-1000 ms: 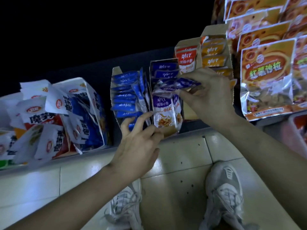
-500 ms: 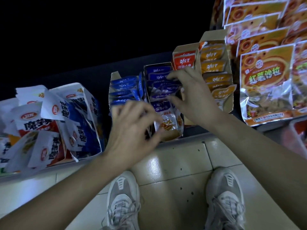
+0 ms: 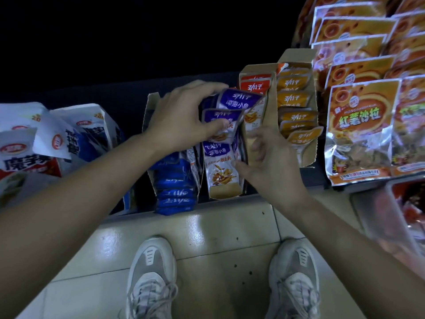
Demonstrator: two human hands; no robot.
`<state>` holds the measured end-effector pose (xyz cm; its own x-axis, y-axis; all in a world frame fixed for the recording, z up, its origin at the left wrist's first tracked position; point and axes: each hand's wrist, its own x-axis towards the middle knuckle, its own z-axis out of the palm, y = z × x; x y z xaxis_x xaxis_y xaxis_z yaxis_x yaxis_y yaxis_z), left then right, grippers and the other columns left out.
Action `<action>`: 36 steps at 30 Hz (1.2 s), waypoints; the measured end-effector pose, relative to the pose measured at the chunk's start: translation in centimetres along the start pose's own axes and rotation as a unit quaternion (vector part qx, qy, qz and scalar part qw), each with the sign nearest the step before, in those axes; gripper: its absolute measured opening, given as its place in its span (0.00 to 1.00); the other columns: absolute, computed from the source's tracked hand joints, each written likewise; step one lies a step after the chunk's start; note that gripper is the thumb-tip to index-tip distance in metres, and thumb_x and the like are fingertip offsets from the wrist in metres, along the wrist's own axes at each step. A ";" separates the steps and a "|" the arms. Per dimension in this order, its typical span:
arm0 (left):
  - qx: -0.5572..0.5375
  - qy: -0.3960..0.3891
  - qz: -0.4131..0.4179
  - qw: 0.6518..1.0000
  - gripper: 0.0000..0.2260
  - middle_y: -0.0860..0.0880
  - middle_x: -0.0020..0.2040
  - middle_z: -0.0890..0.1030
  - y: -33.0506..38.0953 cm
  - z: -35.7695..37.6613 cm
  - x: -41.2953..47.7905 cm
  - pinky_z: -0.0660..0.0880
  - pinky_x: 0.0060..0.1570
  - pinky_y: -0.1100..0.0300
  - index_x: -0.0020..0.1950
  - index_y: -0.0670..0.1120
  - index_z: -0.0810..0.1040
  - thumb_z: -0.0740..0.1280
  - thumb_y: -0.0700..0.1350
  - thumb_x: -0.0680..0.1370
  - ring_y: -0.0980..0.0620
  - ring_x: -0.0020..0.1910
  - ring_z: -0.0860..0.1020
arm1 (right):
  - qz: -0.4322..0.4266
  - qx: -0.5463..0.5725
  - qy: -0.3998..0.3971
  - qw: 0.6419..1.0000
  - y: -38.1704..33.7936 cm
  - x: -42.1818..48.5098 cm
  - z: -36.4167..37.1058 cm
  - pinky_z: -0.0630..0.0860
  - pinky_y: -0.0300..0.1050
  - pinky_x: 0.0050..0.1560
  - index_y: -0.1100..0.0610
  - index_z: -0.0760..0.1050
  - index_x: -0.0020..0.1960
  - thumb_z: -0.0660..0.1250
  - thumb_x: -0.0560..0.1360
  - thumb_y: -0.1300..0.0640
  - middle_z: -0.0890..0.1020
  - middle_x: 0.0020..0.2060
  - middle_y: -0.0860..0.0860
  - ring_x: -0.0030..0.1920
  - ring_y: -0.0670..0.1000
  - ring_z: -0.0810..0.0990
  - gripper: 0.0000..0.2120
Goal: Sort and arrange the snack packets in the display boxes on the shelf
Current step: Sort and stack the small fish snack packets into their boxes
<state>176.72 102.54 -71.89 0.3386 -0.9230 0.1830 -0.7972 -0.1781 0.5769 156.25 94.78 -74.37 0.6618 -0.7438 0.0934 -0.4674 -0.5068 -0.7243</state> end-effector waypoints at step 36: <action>-0.056 0.074 0.010 0.996 0.25 0.51 0.67 0.78 -0.7 1.6 -1.1 0.78 0.59 0.49 0.70 0.46 0.77 0.71 0.56 0.76 0.54 0.64 0.77 | 0.057 0.066 0.095 0.992 -0.6 -1.2 -0.2 0.80 0.42 0.45 0.59 0.84 0.44 0.72 0.74 0.60 0.81 0.47 0.52 0.46 0.44 0.82 0.03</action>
<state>176.11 103.19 -73.75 0.3998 -0.8644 0.3051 -0.7461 -0.1135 0.6561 155.68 95.88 -73.92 0.4805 -0.8682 0.1241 -0.4440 -0.3628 -0.8193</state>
